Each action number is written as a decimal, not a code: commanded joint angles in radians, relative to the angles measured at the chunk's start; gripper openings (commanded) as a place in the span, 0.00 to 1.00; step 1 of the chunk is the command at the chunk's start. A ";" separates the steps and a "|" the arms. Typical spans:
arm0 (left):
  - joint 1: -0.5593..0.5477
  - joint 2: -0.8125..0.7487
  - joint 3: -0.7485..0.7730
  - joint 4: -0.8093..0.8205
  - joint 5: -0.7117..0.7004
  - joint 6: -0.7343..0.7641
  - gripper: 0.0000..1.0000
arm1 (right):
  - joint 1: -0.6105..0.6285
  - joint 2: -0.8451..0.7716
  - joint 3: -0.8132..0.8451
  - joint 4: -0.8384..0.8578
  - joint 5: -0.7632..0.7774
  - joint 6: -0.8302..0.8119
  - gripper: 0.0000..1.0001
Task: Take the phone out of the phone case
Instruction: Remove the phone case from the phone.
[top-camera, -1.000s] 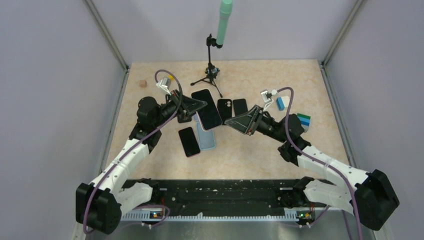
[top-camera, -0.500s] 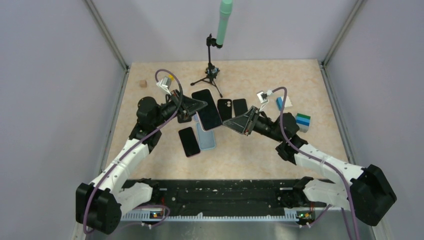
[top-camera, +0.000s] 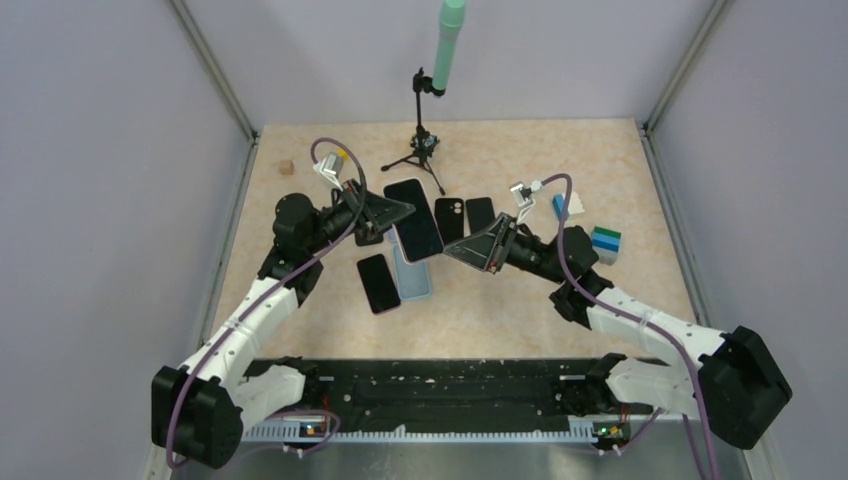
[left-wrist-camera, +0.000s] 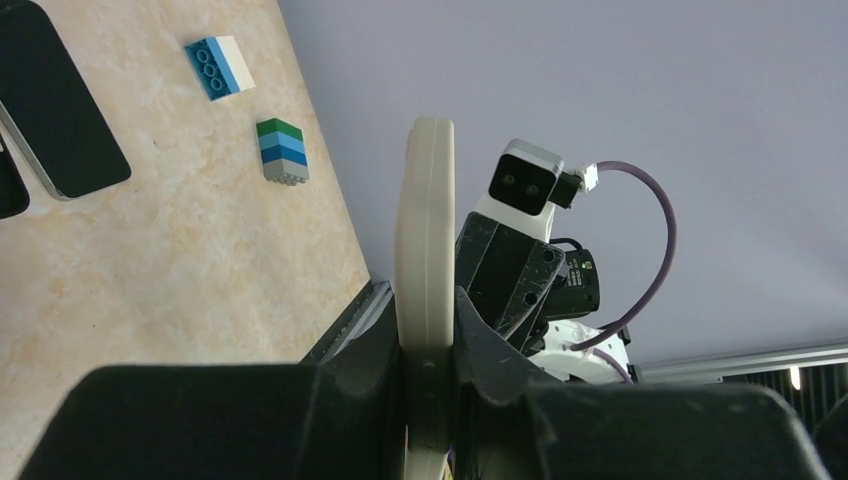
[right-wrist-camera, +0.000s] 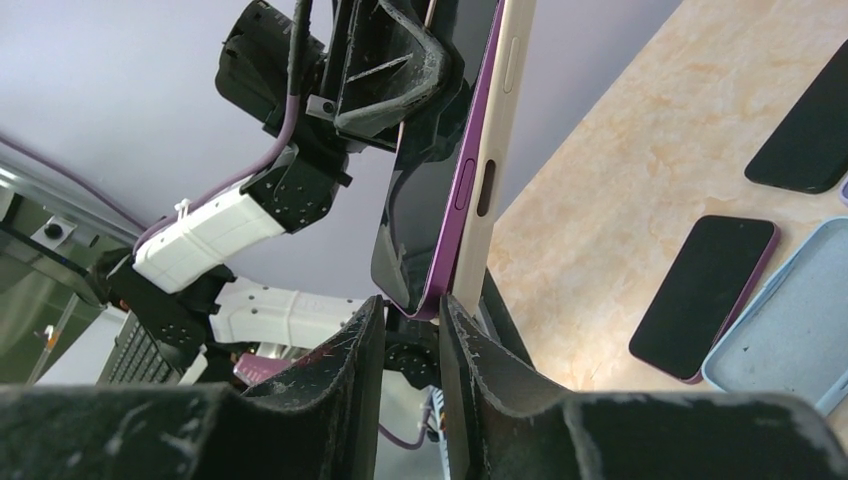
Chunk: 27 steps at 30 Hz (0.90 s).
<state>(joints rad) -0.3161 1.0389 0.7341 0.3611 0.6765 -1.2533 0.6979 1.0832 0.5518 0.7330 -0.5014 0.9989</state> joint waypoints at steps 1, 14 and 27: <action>0.000 -0.018 0.039 0.093 0.009 0.016 0.00 | 0.011 0.007 0.050 0.080 -0.031 0.015 0.25; -0.001 -0.014 0.031 0.176 0.058 -0.050 0.00 | 0.036 0.125 0.084 0.119 -0.030 0.064 0.27; -0.075 0.043 0.068 0.196 0.140 0.028 0.00 | 0.072 0.257 0.083 0.413 -0.015 0.192 0.35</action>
<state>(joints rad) -0.3294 1.0710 0.7368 0.4297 0.7189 -1.2243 0.7399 1.3014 0.6121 0.9497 -0.5285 1.1374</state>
